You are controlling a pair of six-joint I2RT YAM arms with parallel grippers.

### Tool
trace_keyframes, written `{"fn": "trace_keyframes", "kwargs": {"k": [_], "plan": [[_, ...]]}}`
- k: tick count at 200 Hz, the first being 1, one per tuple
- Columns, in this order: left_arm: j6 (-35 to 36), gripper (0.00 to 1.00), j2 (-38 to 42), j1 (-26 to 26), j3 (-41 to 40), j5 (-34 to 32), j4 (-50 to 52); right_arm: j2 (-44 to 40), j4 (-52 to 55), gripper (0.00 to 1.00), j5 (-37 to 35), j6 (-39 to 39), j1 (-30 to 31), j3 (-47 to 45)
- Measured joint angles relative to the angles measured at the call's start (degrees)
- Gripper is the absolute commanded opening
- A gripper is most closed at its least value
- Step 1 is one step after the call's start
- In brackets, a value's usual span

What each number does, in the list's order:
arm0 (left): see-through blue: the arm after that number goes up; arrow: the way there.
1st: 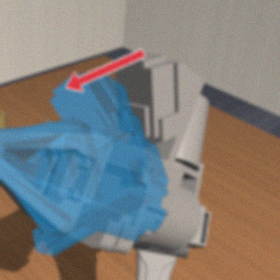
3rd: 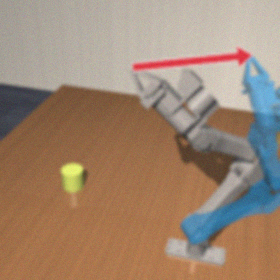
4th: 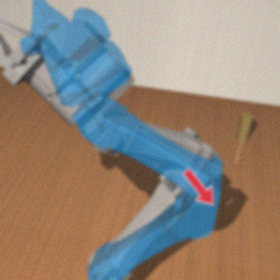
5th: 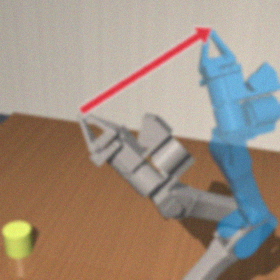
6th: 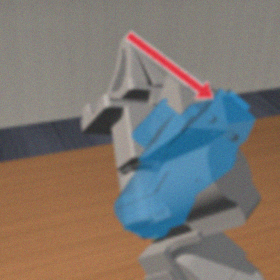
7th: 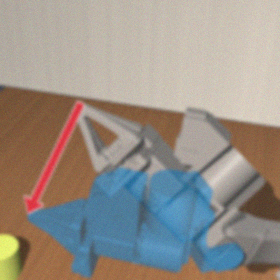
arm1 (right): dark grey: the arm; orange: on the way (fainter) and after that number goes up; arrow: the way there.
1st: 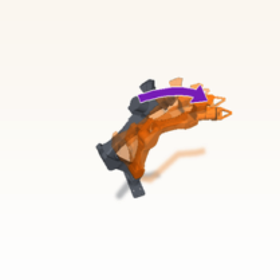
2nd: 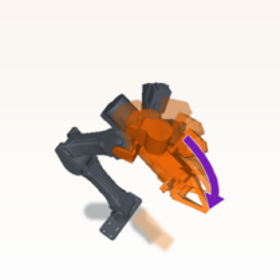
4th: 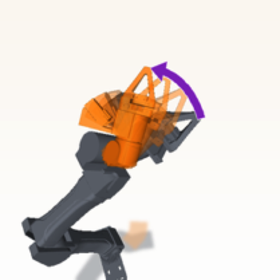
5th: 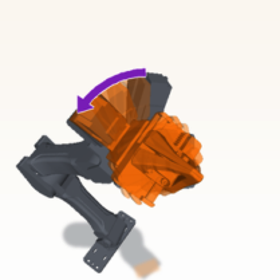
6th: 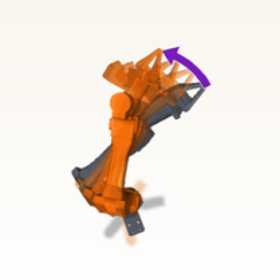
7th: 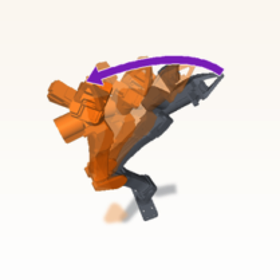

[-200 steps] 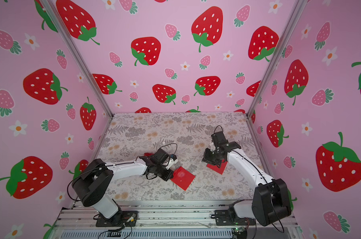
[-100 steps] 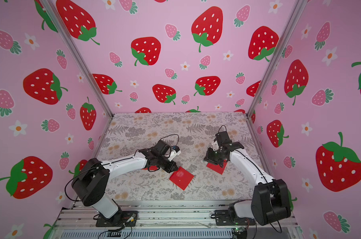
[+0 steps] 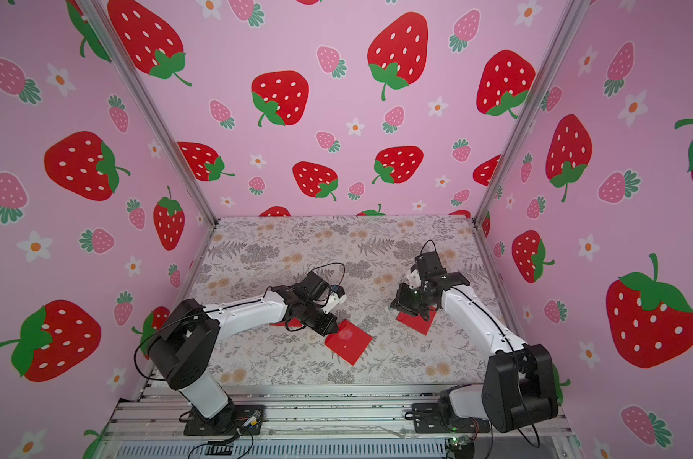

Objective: Seal the envelope with a glue stick
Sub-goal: Seal the envelope at the center of the board.

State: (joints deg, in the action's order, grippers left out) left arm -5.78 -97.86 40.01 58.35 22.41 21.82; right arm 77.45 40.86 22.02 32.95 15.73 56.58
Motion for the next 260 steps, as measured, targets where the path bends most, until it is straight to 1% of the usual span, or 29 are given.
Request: {"fn": "trace_keyframes", "kwargs": {"k": [26, 75, 163, 206, 260], "plan": [[-0.1, 0.21, 0.8, -0.1, 0.0, -0.6, 0.1, 0.0, 0.0, 0.0, 0.1, 0.0, 0.0, 0.0], [-0.3, 0.21, 5.0, -0.2, 0.0, -0.8, -1.8, 0.3, 0.0, 0.0, 0.3, 0.0, 0.0, 0.0], [0.0, 0.2, 1.0, -0.2, 0.0, -1.4, -2.1, 1.0, -0.2, 0.0, 0.5, 0.0, 0.0, 0.5], [0.0, 0.17, 0.9, -0.2, 0.0, -1.5, -2.1, 1.0, -0.2, 0.0, 0.5, 0.0, 0.0, 0.5], [0.0, 0.17, 0.7, -0.2, -0.5, -2.5, -2.3, 1.0, -0.1, 0.0, 0.6, 0.0, 0.0, 0.5]]}}
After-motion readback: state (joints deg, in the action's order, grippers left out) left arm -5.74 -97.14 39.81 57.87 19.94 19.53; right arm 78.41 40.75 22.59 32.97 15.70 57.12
